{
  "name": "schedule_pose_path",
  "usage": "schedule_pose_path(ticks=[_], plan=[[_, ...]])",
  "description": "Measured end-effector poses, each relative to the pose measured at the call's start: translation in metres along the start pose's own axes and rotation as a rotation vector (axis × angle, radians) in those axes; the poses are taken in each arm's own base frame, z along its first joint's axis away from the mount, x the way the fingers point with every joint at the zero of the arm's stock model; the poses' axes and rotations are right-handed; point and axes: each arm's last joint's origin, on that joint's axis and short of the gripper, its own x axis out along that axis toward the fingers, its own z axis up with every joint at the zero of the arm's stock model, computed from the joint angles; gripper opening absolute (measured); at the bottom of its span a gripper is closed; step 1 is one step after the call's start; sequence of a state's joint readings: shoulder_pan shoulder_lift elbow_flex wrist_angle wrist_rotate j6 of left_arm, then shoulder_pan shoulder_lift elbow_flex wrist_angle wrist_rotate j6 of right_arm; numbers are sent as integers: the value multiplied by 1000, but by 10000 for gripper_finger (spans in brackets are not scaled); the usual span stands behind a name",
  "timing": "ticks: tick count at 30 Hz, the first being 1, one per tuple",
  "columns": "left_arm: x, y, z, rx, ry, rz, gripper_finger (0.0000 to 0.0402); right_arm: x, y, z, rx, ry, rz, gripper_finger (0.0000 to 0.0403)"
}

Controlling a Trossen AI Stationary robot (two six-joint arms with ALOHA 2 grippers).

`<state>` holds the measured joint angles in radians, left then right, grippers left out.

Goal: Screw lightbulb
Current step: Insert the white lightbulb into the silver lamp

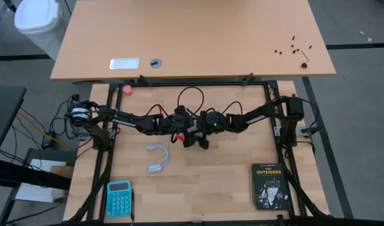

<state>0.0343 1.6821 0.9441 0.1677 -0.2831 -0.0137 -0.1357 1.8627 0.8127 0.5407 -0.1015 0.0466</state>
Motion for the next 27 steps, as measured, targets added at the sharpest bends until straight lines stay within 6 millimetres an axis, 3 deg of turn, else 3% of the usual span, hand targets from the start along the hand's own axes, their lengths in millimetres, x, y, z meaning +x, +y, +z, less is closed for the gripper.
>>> schedule_pose_path(ticks=[6, 19, 22, 27], plan=[[0, 0, 0, 13, -4, -8, 271, -27, -14, 13, -110, 89, 46, 365], [0, -1, 1, 30, -7, -13, 271, -91, -38, 62, -135, 164, 83, 350], [0, -1, 1, 30, -7, -13, 271, -91, -45, 57, -132, 203, 143, 346], [0, -1, 1, 31, -9, -18, 271, -75, -54, 28, -121, 229, 205, 336]])
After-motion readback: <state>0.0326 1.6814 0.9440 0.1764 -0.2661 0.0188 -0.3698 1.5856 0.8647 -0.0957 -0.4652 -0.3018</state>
